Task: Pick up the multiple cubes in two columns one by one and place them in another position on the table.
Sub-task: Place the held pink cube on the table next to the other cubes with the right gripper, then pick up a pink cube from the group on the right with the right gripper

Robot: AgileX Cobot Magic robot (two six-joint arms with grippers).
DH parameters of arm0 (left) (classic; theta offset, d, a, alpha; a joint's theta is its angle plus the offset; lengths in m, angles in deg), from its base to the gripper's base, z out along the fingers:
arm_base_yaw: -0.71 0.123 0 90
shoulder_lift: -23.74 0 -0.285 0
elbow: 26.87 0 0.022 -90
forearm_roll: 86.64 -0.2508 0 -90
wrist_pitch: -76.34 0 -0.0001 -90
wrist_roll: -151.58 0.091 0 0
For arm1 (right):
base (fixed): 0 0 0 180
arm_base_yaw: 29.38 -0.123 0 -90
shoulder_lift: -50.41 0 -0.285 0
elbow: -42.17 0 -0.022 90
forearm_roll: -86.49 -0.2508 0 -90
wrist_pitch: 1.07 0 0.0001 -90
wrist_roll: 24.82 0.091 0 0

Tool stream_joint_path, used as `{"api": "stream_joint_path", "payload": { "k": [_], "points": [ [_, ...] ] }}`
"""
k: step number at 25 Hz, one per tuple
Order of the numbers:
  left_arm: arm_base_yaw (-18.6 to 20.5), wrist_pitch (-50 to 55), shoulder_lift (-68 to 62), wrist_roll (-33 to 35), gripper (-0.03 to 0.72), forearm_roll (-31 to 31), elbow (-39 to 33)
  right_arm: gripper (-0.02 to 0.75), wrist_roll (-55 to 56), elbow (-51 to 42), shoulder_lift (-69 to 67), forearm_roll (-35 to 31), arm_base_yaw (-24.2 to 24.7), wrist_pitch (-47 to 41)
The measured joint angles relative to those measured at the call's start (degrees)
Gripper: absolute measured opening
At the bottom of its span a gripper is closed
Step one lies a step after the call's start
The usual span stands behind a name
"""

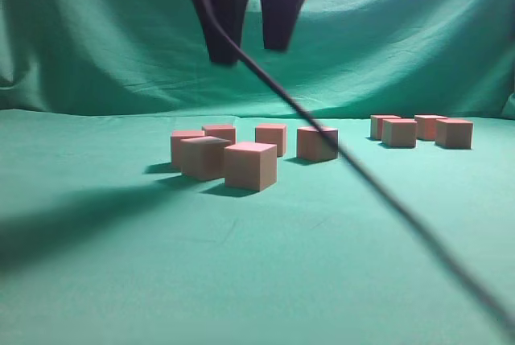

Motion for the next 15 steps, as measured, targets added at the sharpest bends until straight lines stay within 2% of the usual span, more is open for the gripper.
{"api": "stream_joint_path", "payload": {
  "k": [1,2,4,8,9,15],
  "points": [
    [0.00,0.00,0.00,0.00,0.000,0.00,0.00,0.589,0.00,1.14,0.62,0.36,0.40,-0.20],
    [0.00,0.00,0.00,0.00,0.000,0.00,0.00,0.580,0.00,2.29,1.19,1.00,0.91,-0.59],
    [0.00,0.00,0.00,0.00,0.000,0.00,0.00,0.585,0.96,3.86,2.56,2.82,3.27,-0.94],
    [0.00,0.00,0.00,0.00,0.000,0.00,0.00,0.585,6.42,4.80,3.48,3.96,11.30,-1.18],
    [0.00,0.00,0.00,0.00,0.000,0.00,0.00,0.530,8.72,4.80,3.35,3.81,13.23,-1.31],
    [0.00,0.00,0.00,0.00,0.000,0.00,0.00,0.532,16.96,4.90,0.24,-2.71,24.80,-1.41]
  ]
}}
